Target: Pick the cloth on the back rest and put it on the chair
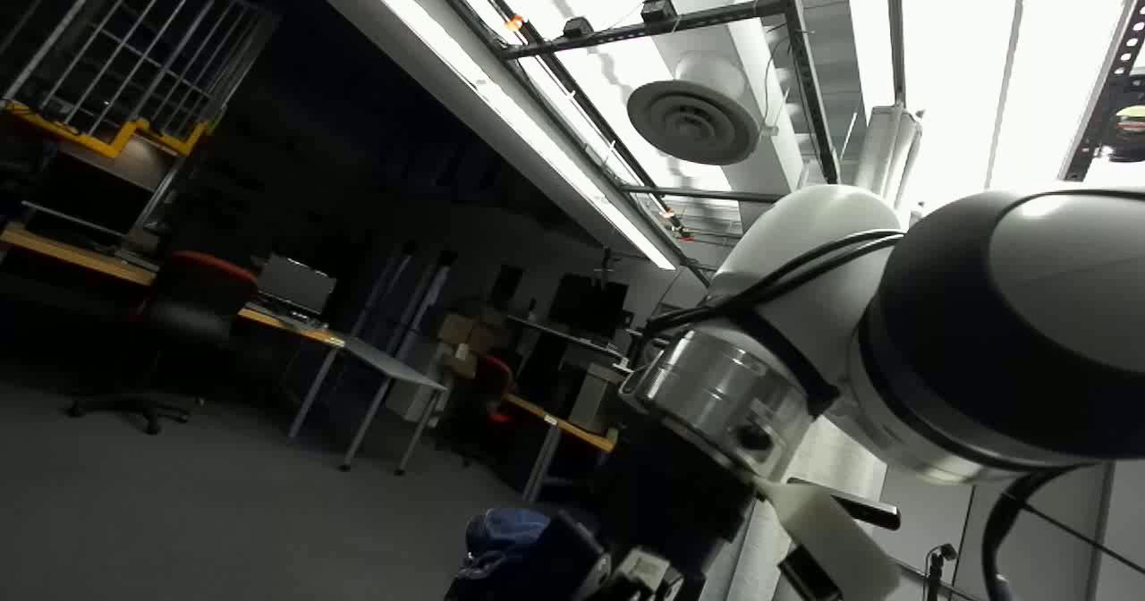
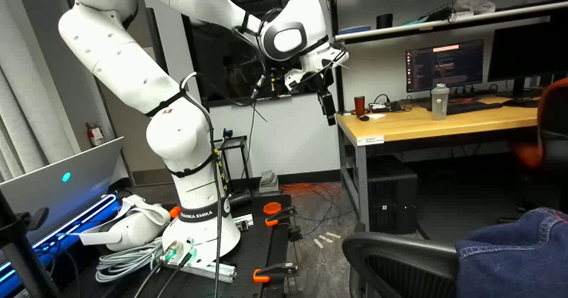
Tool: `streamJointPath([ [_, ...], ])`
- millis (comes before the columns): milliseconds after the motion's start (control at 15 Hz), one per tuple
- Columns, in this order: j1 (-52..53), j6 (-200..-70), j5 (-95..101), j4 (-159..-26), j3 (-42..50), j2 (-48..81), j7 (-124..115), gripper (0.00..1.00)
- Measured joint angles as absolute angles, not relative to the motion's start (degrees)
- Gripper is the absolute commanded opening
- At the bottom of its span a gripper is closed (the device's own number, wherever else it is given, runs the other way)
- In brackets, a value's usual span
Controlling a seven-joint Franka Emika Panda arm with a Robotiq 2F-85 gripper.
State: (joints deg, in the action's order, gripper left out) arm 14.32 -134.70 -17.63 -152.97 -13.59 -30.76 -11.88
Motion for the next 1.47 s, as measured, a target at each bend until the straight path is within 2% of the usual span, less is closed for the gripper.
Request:
streamJointPath([
  [1067, 14.32, -134.70, -17.63, -152.98, -13.59, -30.74, -11.88, 1.00],
  [1200, 14.32, -134.70, -17.63, -152.98, -13.59, -30.74, -11.88, 0.94],
  [1267, 14.32, -134.70, -17.62, -152.98, -13.59, -30.74, -11.85, 0.98],
  [1467, 14.32, -134.70, -17.55, -152.98, -13.58, -30.74, -11.85, 1.00],
])
